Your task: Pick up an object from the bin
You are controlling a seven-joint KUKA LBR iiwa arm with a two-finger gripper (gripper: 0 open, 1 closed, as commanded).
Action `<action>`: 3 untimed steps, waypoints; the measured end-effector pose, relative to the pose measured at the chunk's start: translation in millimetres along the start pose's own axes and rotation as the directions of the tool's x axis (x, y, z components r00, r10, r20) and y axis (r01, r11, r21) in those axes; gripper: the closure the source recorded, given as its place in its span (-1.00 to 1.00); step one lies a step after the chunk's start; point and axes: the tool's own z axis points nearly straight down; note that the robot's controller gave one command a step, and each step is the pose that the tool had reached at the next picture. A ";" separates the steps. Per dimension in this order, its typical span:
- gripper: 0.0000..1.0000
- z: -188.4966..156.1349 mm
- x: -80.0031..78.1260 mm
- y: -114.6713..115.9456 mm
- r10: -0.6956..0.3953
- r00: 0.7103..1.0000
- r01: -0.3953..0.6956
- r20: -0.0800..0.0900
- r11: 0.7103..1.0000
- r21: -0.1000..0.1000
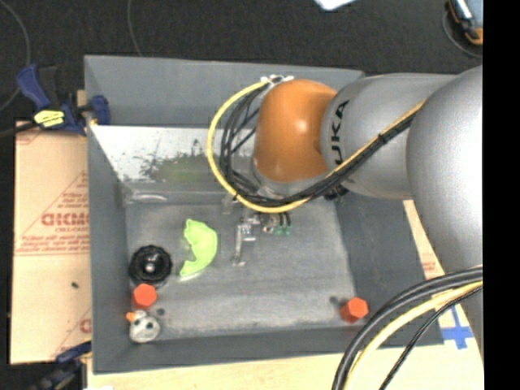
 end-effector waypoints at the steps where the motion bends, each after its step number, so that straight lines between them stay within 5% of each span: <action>1: -1.00 -5.1 -1.6 -0.3 0.002 1.000 -0.002 0.008 1.000 -0.001; 2: -1.00 48.6 18.8 39.8 0.095 0.995 -0.095 0.005 0.996 -0.002; 3: 1.00 51.7 0.4 51.8 0.137 0.991 -0.137 0.012 0.991 -0.004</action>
Offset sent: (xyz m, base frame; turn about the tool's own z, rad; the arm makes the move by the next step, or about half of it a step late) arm -0.0232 0.0454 -0.0552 0.1025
